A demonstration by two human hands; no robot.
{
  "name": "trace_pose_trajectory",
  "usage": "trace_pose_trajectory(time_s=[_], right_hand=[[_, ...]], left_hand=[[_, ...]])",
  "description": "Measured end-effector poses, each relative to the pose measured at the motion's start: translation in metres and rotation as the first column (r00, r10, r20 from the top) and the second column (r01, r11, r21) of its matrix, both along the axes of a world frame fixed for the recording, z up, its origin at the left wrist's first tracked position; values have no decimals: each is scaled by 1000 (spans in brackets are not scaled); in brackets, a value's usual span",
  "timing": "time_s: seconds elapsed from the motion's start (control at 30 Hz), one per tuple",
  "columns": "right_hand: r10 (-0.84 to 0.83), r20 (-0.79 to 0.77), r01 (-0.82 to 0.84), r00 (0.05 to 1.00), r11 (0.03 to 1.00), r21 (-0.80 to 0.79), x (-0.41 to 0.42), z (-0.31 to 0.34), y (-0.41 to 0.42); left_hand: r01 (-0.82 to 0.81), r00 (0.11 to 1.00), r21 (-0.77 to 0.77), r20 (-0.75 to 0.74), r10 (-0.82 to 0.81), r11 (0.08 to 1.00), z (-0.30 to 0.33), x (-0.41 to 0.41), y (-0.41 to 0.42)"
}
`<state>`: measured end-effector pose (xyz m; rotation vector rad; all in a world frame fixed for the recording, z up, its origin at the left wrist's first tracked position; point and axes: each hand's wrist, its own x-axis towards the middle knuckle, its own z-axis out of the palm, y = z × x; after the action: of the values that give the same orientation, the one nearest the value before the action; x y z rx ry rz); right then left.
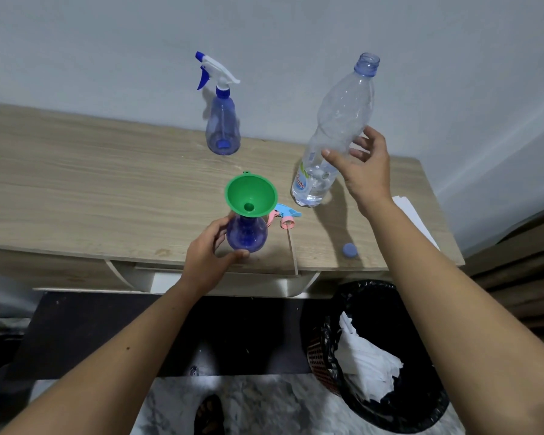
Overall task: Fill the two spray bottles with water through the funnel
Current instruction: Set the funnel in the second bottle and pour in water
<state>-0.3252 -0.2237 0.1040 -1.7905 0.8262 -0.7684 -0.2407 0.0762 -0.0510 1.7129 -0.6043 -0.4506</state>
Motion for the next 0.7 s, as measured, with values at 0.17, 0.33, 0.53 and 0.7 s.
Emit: trace_pose_trajectory(time_s=[0.17, 0.33, 0.53, 0.7], right_hand=[[-17, -15, 15, 1000, 996, -90, -24, -8, 19], [74, -2, -73, 997, 976, -205, -39, -12, 52], [431, -90, -424, 898, 789, -445, -45, -14, 82], [484, -179, -497, 857, 682, -537, -32, -13, 96]], left_hand=[[6, 1000, 4, -5, -6, 1000, 2, -1, 0], [4, 1000, -3, -5, -4, 1000, 4, -4, -1], [2, 1000, -7, -21, -3, 1000, 5, -4, -1], [14, 1000, -11, -7, -14, 1000, 6, -5, 0]])
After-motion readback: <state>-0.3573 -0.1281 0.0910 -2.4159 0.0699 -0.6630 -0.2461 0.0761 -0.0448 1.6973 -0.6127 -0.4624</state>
